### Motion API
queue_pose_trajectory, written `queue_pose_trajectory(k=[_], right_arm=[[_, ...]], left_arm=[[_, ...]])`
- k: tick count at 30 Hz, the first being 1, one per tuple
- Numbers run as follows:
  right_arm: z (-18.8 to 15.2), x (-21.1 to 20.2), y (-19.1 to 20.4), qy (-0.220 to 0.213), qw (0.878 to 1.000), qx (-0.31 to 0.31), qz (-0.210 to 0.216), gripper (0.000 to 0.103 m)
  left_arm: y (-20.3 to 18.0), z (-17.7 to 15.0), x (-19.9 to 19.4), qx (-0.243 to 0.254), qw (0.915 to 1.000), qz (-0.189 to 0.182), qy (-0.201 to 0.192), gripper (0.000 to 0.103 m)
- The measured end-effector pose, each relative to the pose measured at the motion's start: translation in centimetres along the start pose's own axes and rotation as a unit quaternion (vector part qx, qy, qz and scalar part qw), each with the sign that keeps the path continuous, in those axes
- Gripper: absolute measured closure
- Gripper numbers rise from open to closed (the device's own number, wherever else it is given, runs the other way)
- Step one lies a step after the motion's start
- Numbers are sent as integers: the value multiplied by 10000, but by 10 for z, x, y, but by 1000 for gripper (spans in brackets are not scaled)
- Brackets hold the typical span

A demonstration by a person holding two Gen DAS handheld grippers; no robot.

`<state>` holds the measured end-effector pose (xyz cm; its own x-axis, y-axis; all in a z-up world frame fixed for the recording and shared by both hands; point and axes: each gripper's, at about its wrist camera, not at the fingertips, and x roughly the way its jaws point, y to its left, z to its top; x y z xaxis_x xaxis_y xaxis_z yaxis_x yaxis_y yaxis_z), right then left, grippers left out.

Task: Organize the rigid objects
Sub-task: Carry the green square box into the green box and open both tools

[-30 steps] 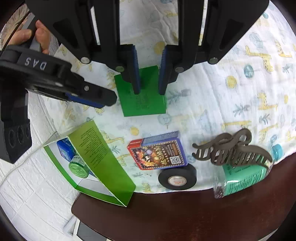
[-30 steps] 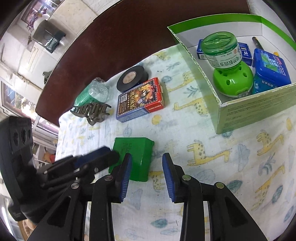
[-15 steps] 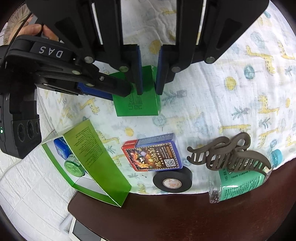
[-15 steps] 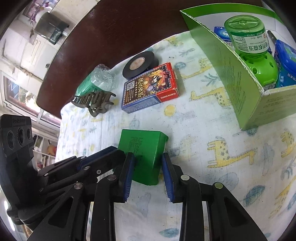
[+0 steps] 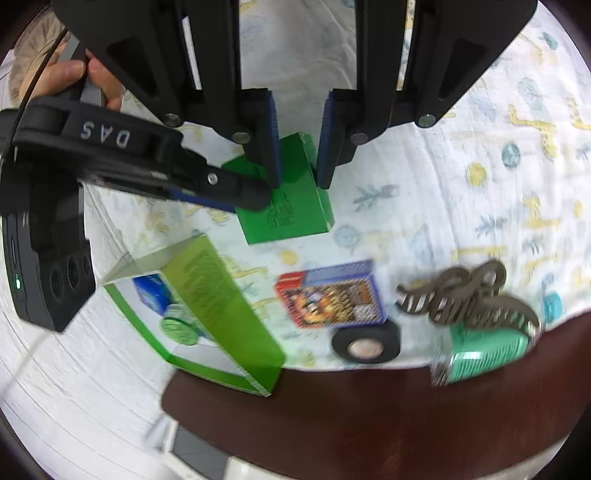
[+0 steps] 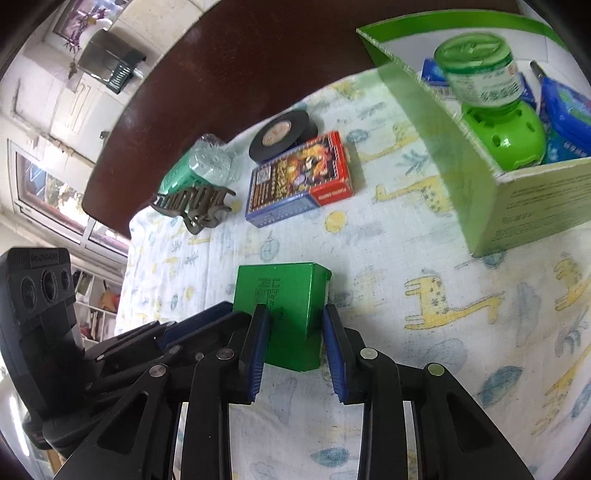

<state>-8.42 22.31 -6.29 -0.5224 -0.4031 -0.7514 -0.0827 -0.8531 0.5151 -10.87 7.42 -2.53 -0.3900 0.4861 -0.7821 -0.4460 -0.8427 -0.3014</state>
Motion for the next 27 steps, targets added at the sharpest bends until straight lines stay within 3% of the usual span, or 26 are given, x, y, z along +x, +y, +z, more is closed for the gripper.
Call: queue_pose_trajectory(k=[3,6,16,21,27], right_arm=[[5,-25,11,-437,9984,-335,-109,70],[11,-49,19,-787,9949,-585,-222,70],[35,-119,18,-1694,9811,-829,-431,70],[55,-146,-6,-2009,9755,-675,-595,70],[84,-163,-46,-2235,9705,-446,-792,70]], left_arm=[[-23,6,-16,295,9991,153,-263,88],[-32,18,-28,309,9987,7,-417,88],[-89,65,-43,951,9920,53,-834,87],[-122,96,-21,1215,9896,-38,-772,88],[-157,127,33,1384,9897,-104,-340,87]])
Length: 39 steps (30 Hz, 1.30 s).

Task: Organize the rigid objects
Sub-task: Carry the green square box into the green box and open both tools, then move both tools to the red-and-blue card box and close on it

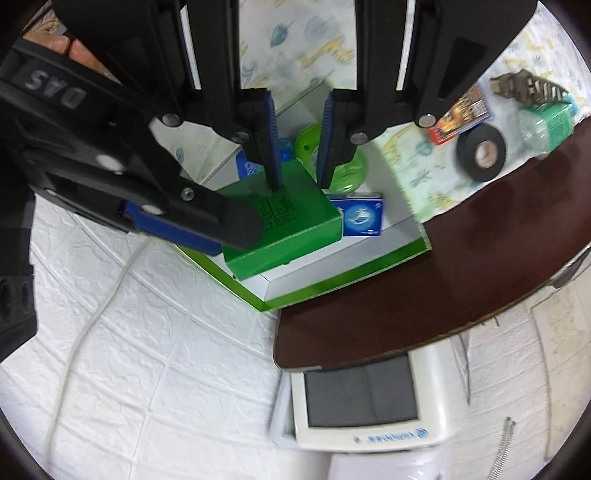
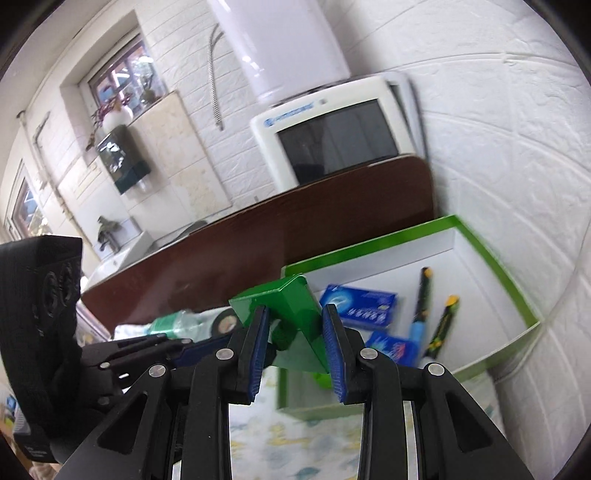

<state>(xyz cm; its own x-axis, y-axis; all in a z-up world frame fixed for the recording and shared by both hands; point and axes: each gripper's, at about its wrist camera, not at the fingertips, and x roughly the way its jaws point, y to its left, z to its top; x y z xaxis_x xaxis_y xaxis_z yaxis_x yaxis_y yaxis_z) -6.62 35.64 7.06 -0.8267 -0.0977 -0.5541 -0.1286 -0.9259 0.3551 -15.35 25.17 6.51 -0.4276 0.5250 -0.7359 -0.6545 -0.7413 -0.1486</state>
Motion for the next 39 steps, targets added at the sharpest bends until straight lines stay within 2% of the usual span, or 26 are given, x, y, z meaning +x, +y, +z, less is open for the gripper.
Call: queue_pose_trajectory(k=[2,3,4,5,6,8,9,12,15,19,23,28,34,39], right_arm=[[6,3,-12,-29,10000,35,12,70],[8,5,-17,-53,10000,28,-7,70],[9,11,-22,53,9998,73,179,70],[8,19,-27,256,9985,191,449,70],[6,28,-31,400,9974,285,530,70],[2,36,-42,328,9984,409,198,71],[0,39,-47,306,9987,414,48,71],[-6,44,-63,433,9970,639,102,71],[-9,42,-63,380,9979,512,-146,71],[-9,40,-62,408,9980,463,-158,71],[-9,41,-51,453,9981,407,-127,71],[-11,46,-23,545,9984,170,1,71],[-17,58,23,728,9968,-206,260,71],[-30,81,64,1036,9927,-490,382,72]], left_arm=[[-5,6,19,-8,9998,-102,174,89],[-9,8,25,-17,9990,-385,215,96],[-13,11,31,-60,9974,-658,289,93],[-18,13,35,-7,9977,-614,299,92],[-23,15,38,122,9988,-374,278,93],[-26,15,47,305,9989,-52,350,95],[-24,15,51,283,9987,-65,424,94],[-12,13,55,140,9988,4,466,94],[0,11,51,-42,9990,72,444,93],[14,2,36,-129,9989,257,365,92],[34,-5,16,-243,9983,487,217,88],[77,-20,-17,-674,9944,813,-7,74],[126,-49,-48,-1180,9876,1030,-122,73],[159,-81,-55,-1589,9818,1036,-44,73]])
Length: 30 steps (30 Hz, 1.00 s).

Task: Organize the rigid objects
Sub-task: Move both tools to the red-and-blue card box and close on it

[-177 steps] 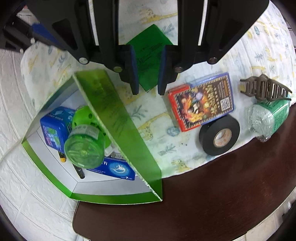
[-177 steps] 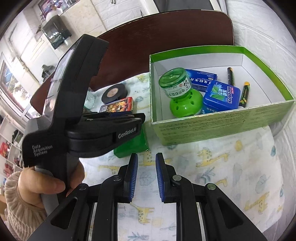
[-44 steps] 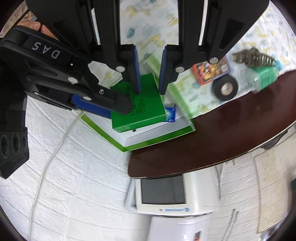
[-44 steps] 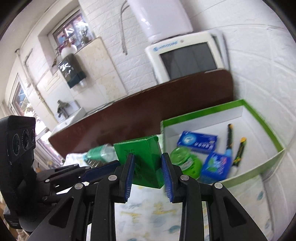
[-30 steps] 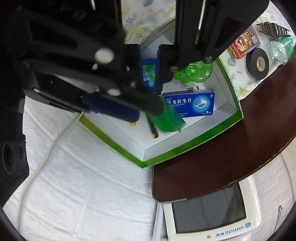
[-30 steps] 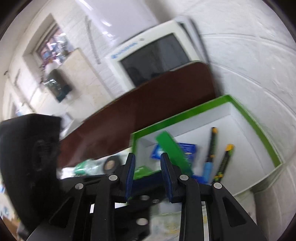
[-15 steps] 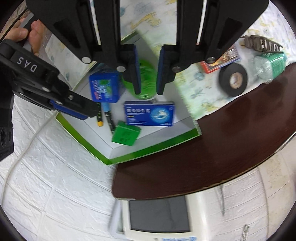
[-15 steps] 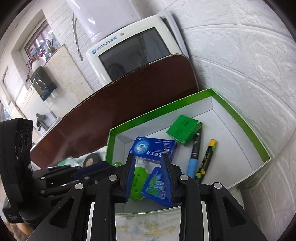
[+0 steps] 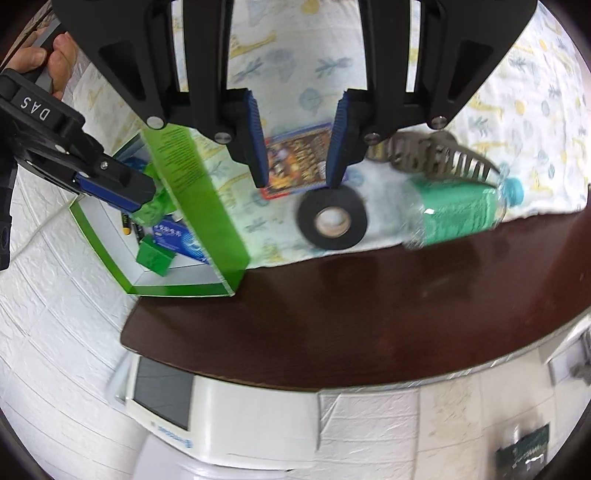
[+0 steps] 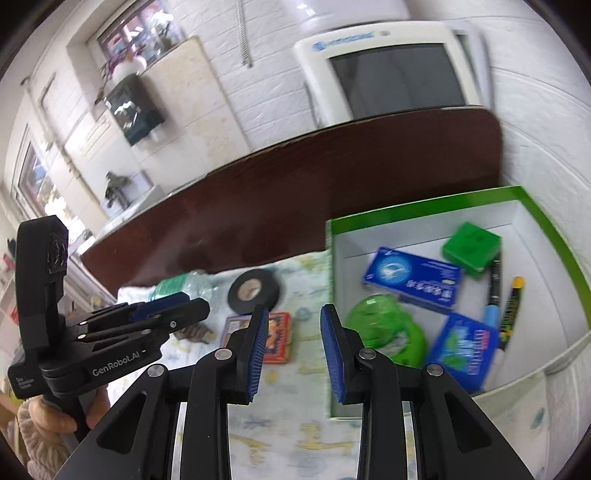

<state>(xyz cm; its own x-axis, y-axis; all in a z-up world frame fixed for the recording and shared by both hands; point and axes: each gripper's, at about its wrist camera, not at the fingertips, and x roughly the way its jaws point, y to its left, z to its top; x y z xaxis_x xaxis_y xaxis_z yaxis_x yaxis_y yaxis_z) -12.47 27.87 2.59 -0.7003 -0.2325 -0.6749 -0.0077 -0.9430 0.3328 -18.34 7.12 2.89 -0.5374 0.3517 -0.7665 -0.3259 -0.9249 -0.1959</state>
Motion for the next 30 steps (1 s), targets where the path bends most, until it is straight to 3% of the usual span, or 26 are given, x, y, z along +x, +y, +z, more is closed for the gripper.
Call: queue_pose_trajectory(k=[7,10,13,19,23,30], right_arm=[[-13,44,28,531,9984,88,-162,71],[-18,62,29,734,9961,292,-406,62],[-23,73,29,862,9942,349,-539,61],[-21,90,31,945,9916,416,-780,61],[-17,103,29,1021,9897,497,-875,61],[-18,126,18,1276,9849,905,-748,61]], left_arm=[[17,-22,16,-181,9992,-151,325,73],[17,-31,30,-194,9980,-283,532,73],[22,-35,43,-291,9970,-284,660,73],[32,-26,59,-532,9951,-374,750,73],[28,-22,67,-437,9951,-314,829,73],[26,-19,72,-329,9951,-437,821,69]])
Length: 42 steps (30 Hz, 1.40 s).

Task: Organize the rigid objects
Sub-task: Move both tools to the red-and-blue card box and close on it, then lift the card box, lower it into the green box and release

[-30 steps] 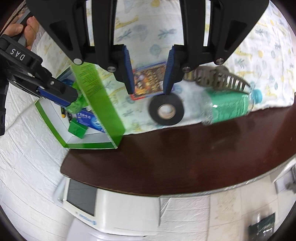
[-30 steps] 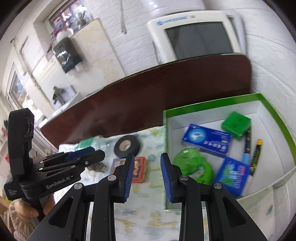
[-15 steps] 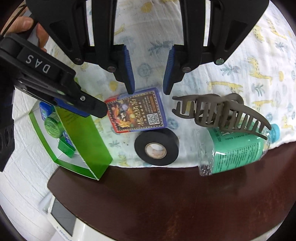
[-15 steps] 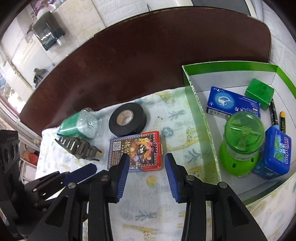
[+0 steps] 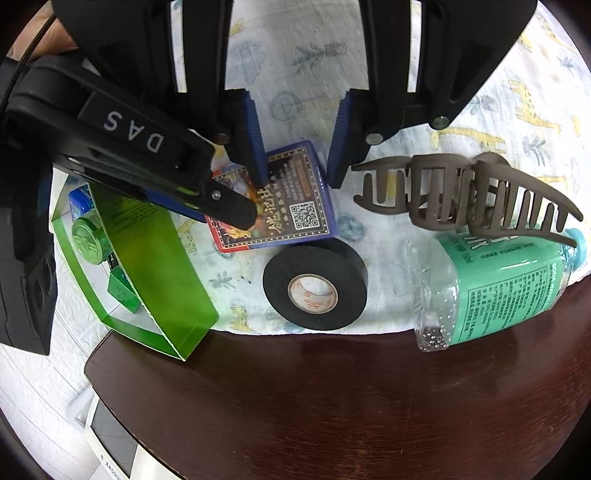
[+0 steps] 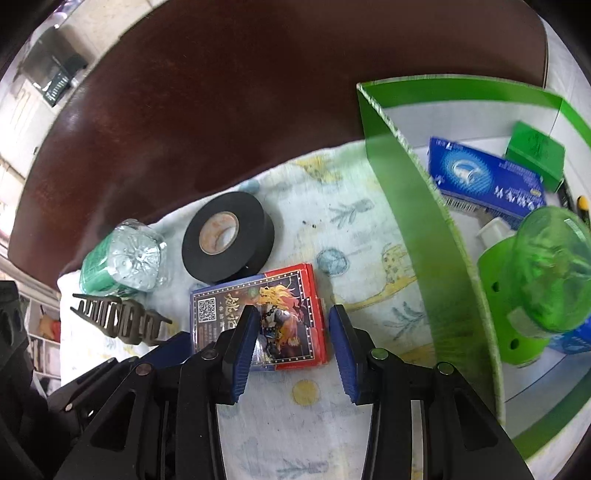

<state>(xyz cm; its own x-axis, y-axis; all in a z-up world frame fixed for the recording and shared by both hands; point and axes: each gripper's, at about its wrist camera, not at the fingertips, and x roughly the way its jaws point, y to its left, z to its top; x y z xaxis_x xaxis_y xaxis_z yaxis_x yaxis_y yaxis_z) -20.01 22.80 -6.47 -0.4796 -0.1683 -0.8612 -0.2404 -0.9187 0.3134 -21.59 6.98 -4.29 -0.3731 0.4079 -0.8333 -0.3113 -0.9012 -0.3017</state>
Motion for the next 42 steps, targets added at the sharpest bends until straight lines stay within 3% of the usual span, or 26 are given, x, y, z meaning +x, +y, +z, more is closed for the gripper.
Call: queue_pose_trajectory(k=[4,15,25,32,42], right_arm=[[3,2,1,60,9999,-64,54,61],[-13,-17,9,145,9995,-192,209,60],[-17,-67,17,-342,9979,-365,400,60],[-17,-98,15,-718,9957,-345,471,60],[-12,-141,-29,-1173,9917,-72,515,60]], left_arm=[[0,2,2,38,10000,23,-18,64],[-9,-13,-22,184,9992,279,-200,64],[-29,-16,-68,412,9964,342,-662,64],[-67,-11,-81,691,9927,348,-922,64],[-123,2,-82,1201,9870,286,-1030,64]])
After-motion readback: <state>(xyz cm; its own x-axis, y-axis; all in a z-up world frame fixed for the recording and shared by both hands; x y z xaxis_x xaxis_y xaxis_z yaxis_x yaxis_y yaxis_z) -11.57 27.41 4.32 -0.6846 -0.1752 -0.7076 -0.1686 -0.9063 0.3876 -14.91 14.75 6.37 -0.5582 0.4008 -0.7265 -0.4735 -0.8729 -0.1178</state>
